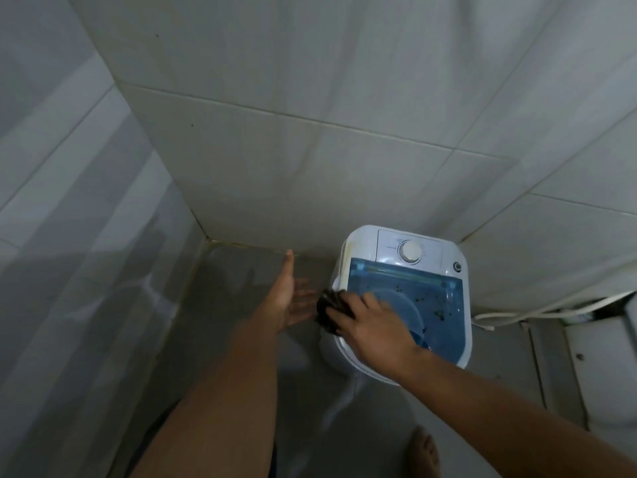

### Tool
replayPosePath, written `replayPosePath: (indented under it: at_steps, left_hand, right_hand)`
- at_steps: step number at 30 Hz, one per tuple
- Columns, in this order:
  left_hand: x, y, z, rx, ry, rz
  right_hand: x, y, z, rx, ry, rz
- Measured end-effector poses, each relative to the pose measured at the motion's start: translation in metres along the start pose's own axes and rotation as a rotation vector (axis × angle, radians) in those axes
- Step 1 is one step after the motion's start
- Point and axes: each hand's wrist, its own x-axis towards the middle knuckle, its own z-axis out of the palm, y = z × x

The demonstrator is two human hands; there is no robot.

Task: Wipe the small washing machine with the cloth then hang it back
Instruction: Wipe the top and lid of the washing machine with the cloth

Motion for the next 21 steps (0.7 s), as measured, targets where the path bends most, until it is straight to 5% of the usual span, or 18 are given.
replayPosePath:
  at_steps: [5,11,13,18,21]
  left_hand:
    - [0.005,-0.006,-0.002,0.025,-0.002,-0.009]
    - [0.003,-0.007,-0.002,0.072,0.018,0.009]
    - [0.005,-0.006,-0.002,0.062,0.021,0.008]
    - [0.009,-0.005,-0.003,0.032,0.038,-0.02]
    - [0.007,-0.005,-0.004,0.039,0.055,-0.016]
  right_hand:
    - [0.024,0.047,-0.015,-0.025,-0.15,-0.312]
    - [0.116,0.105,-0.037,-0.095,0.021,0.375]
    - [0.118,0.091,-0.031,-0.103,0.023,0.433]
    - [0.064,0.053,-0.014,0.026,-0.115,-0.153]
    - [0.09,0.081,-0.046,0.037,-0.132,-0.169]
